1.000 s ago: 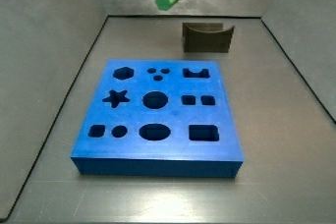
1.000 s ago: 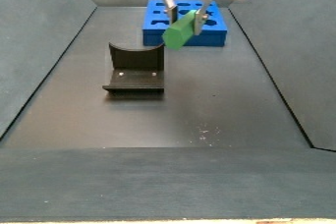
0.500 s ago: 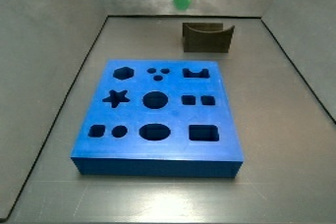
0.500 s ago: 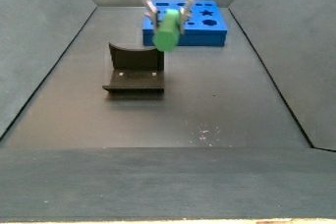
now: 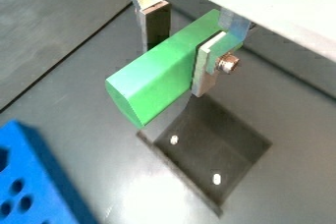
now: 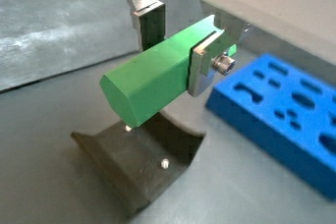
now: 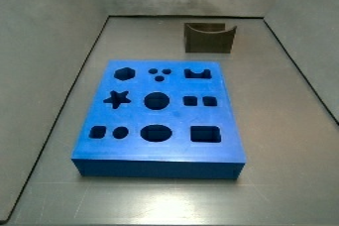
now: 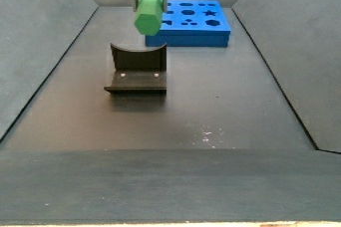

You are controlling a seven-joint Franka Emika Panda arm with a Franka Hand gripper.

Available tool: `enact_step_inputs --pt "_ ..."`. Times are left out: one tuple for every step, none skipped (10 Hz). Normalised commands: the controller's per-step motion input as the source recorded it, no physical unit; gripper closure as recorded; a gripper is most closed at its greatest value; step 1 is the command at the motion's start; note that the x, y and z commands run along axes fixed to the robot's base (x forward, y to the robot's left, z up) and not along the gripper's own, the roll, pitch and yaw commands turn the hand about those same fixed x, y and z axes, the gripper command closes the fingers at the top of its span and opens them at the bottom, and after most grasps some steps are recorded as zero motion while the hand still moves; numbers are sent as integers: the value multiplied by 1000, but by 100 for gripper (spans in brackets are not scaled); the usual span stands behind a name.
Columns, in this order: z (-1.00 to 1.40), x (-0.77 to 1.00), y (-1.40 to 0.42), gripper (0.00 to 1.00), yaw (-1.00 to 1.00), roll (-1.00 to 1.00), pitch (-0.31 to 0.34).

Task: Pick up the hexagon object. Move up. Place the hexagon object on the fixture. Regrasp the hexagon object. Move to above the board. Insert the hexagon object.
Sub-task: Place the hexagon object on the fixture.

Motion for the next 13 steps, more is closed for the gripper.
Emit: enact_step_inputs --pt "37 438 73 100 116 -853 190" --pt "-1 356 65 100 8 -596 204" --pt "-8 326 61 100 -27 -495 199" --pt "-10 268 56 100 -70 -296 179" --pt "-8 213 41 100 -86 -220 156" --pt "-1000 153 78 100 -119 -1000 61" --pt "-1000 136 84 100 -124 -1000 49" --pt "-1000 142 92 100 -135 -1000 53" --pt "-1000 156 93 100 -140 -1000 69" --pt "-1000 164 98 100 -144 -1000 78" --pt "-1000 180 111 100 -167 -1000 85" --pt "-1000 187 115 100 -165 -912 77" --pt "-1000 200 125 100 -155 -702 59"
